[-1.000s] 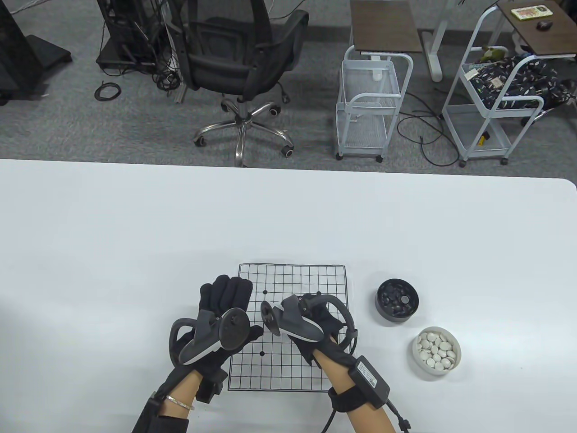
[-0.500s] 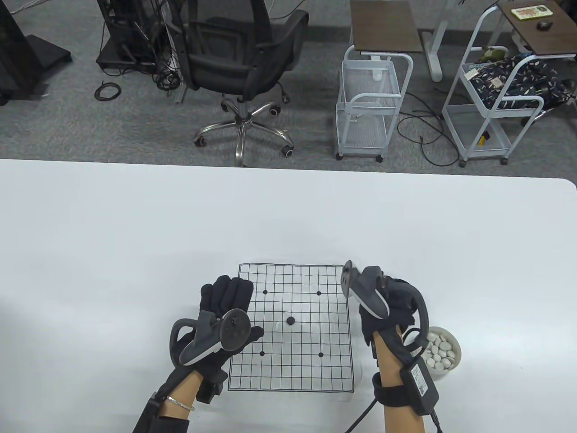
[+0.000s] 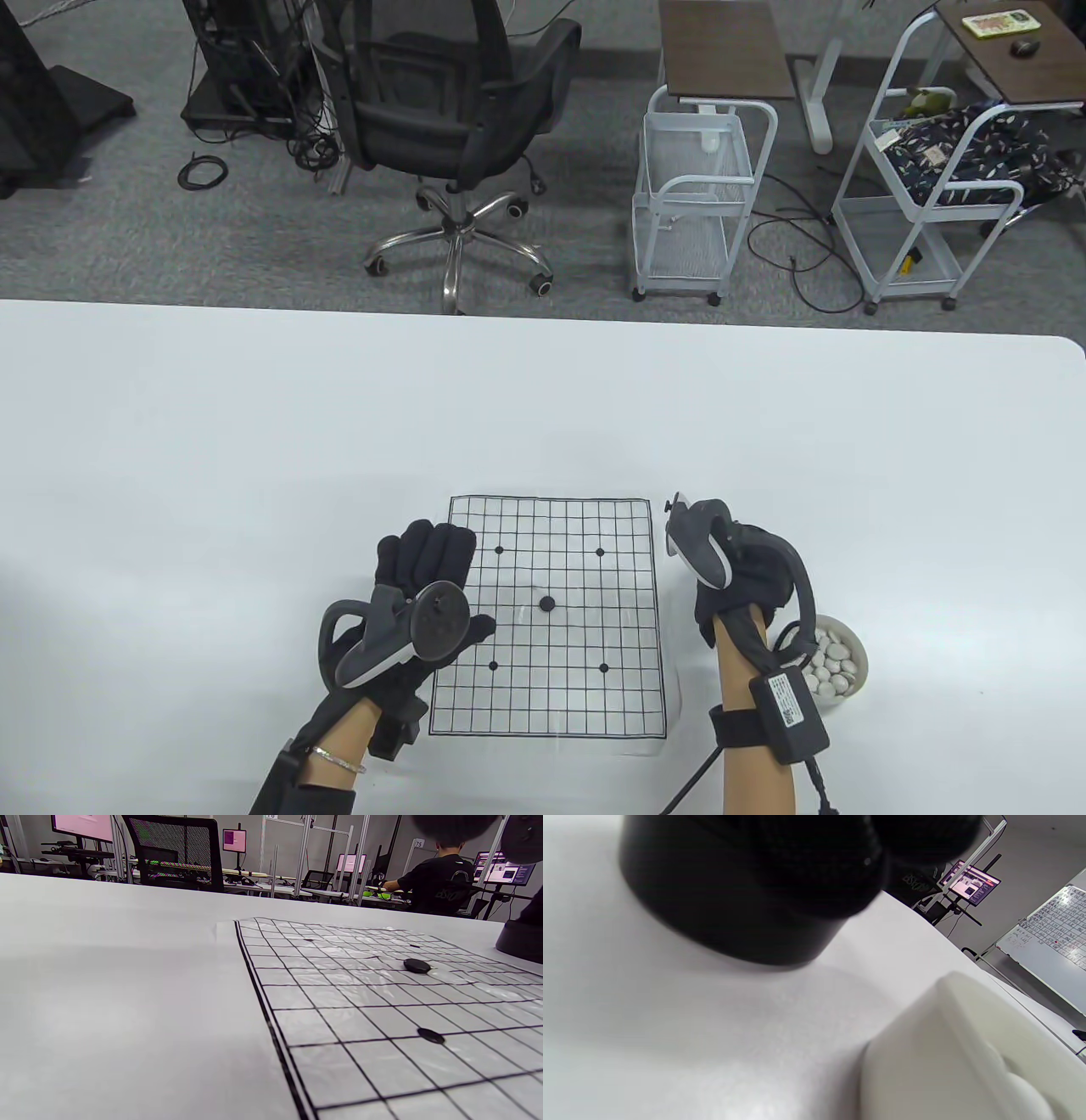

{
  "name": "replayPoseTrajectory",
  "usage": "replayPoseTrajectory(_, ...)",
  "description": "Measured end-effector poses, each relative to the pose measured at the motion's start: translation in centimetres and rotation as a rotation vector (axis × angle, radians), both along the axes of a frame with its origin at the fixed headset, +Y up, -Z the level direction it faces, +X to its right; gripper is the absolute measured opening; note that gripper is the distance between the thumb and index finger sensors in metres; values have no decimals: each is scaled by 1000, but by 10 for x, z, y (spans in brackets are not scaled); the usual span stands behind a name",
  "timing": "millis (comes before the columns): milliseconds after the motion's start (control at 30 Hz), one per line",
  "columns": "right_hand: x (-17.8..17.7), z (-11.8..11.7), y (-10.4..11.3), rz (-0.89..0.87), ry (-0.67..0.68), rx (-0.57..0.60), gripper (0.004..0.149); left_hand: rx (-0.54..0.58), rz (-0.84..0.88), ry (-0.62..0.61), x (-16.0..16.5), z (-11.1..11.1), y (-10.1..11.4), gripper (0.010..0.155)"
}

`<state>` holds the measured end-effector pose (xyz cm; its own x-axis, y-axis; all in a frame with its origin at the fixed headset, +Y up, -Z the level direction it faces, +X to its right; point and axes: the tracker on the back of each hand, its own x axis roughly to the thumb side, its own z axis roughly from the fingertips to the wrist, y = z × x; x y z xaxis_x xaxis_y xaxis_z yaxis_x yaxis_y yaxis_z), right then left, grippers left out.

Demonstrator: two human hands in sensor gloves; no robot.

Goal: Place Go stones in plus sign pattern

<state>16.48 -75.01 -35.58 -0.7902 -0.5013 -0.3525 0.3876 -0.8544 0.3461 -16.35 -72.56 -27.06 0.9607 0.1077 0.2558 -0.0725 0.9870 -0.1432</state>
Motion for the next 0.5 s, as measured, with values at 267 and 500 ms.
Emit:
replayPoseTrajectory(267, 0, 0, -3, 22, 52, 102, 48, -1, 3, -6, 0, 0, 0, 92)
replayPoseTrajectory(500, 3, 0, -2, 6, 58, 151, 46, -4, 11, -7, 0, -1, -1, 92)
